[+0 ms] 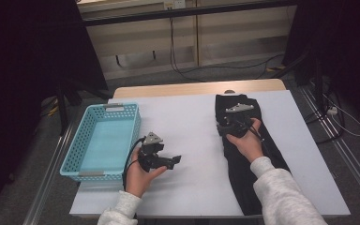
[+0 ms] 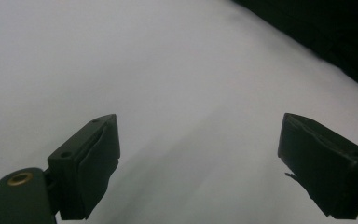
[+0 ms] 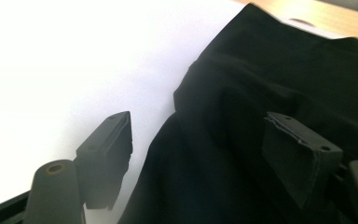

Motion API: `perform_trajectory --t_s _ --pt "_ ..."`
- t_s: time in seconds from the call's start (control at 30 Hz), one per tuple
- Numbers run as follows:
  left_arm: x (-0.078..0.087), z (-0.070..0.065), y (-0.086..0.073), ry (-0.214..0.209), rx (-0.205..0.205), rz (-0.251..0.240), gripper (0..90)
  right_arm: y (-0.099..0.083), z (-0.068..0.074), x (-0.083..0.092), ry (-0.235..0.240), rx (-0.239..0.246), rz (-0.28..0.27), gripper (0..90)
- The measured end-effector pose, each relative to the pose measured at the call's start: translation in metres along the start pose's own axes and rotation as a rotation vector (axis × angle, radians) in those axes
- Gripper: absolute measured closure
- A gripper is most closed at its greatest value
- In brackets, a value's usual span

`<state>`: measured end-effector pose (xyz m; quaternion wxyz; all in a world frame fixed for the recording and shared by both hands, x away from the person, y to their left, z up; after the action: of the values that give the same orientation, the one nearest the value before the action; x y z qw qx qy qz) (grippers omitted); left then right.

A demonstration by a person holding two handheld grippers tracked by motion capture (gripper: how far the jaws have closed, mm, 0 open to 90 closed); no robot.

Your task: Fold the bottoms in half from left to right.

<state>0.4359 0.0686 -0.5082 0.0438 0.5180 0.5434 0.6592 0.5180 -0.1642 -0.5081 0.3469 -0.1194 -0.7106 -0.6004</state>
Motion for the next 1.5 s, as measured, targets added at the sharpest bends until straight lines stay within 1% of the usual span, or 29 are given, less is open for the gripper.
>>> perform_trajectory --t_s 0.1,0.17,0.27,0.4,0.5,0.57,0.7,0.8,0.83,0.9,0.93,1.0,1.07,1.17,1.23,1.33,1.43,1.5 --pt "-0.002 0.000 -0.002 -0.002 0.000 0.009 12.7 -0.001 0.002 -0.011 0.001 0.002 0.011 25.8" --pt "-0.003 0.000 -0.002 -0.005 0.002 0.008 12.8 -0.005 0.002 -0.017 0.003 -0.003 0.034 27.9" --pt "-0.003 0.000 -0.002 -0.005 0.005 0.008 12.8 -0.008 0.001 -0.024 -0.016 0.021 0.054 29.7" --pt "-0.002 0.001 0.000 -0.001 0.002 0.004 12.8 -0.010 -0.003 -0.029 -0.016 0.006 0.058 32.4" --pt "-0.002 0.001 -0.001 0.002 0.002 0.005 12.9 -0.011 -0.006 -0.030 -0.013 -0.021 0.052 35.4" --pt "-0.002 0.000 -0.001 -0.001 0.003 0.007 12.9 -0.011 -0.006 -0.030 -0.012 -0.016 0.050 39.8" --pt "-0.003 -0.001 -0.001 -0.005 0.001 0.006 13.0 -0.011 -0.009 -0.029 -0.024 -0.029 0.052 48.2" --pt "-0.002 -0.001 0.000 -0.006 -0.001 0.000 12.9 -0.011 -0.012 -0.028 -0.031 -0.034 0.048 58.7" --pt "-0.001 0.000 0.000 -0.005 -0.002 -0.002 12.9 -0.011 -0.014 -0.027 -0.032 -0.038 0.046 64.1" --pt "0.000 0.001 0.001 -0.001 0.001 -0.006 12.9 -0.012 -0.018 -0.026 -0.032 -0.056 0.038 70.1" --pt "0.000 0.000 0.001 -0.004 -0.001 -0.004 12.9 -0.013 -0.018 -0.026 -0.032 -0.064 0.036 72.2" --pt "0.000 0.000 0.002 -0.004 -0.003 -0.007 12.9 -0.012 -0.020 -0.026 -0.032 -0.061 0.036 75.0" --pt "0.001 0.000 0.003 -0.002 0.004 -0.010 12.9 -0.012 -0.021 -0.026 -0.035 -0.057 0.035 76.9" --pt "0.001 0.001 0.002 0.001 0.000 -0.007 12.9 -0.013 -0.022 -0.026 -0.016 -0.070 0.028 80.8" --pt "0.000 0.001 0.003 0.000 0.004 -0.011 13.0 -0.013 -0.023 -0.025 0.004 -0.085 0.018 82.0" --pt "-0.001 0.001 0.003 0.000 0.000 -0.007 12.9 -0.013 -0.024 -0.025 0.021 -0.101 0.008 82.8" --pt "-0.002 0.000 0.002 0.002 -0.008 -0.002 13.6 -0.012 -0.023 -0.025 0.031 -0.093 0.009 83.2" --pt "-0.002 -0.001 0.002 0.000 -0.003 0.000 13.6 -0.012 -0.020 -0.024 0.046 -0.086 0.017 83.6"
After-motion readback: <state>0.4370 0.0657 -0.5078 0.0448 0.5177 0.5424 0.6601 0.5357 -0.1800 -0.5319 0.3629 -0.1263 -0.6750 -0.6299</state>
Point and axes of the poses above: each handheld gripper's, and its own axes: x roughly backward along the jaws, y roughly out of its top, z roughly to its left, the point moved 10 cm from there along -x, roughly forward along the jaws, and after that the axes turned 1 degree about y, right-handed, at the moved point
